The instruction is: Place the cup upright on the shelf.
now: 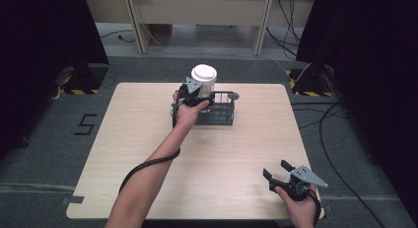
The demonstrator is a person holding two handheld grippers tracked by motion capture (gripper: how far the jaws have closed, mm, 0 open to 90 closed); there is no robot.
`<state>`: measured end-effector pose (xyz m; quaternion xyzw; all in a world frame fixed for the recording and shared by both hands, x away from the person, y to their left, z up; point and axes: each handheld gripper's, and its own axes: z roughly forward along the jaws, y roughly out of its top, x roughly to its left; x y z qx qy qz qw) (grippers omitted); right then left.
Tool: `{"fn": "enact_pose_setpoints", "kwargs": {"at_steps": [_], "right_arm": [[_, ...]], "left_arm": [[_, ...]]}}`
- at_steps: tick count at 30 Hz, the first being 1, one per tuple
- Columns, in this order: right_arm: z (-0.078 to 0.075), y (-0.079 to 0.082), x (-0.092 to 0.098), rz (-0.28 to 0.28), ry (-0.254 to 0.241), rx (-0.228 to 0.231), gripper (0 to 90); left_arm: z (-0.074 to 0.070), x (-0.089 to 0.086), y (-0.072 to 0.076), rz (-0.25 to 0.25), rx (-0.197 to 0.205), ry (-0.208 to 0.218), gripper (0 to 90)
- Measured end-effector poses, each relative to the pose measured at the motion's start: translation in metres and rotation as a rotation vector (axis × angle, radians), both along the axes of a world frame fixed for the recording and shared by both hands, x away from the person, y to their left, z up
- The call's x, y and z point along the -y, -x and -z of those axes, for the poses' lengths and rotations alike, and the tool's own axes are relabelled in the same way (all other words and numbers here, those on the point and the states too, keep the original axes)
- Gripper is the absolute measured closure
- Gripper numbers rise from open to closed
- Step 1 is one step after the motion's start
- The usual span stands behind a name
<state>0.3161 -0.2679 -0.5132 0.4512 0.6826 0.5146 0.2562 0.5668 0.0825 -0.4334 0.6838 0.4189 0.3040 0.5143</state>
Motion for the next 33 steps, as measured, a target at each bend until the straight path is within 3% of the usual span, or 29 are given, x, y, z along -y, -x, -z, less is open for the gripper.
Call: {"fn": "enact_pose_setpoints", "kwargs": {"at_steps": [18,33], "right_arm": [[0.000,0.000,0.000,-0.004,0.003,-0.001,18.3],[0.000,-0.001,0.000,-0.006,0.002,-0.010,18.3]], "left_arm": [[0.012,0.002,0.002,-0.006,-0.022,-0.046,17.0],[0.014,-0.007,0.008,0.017,-0.043,-0.021,15.7]]}}
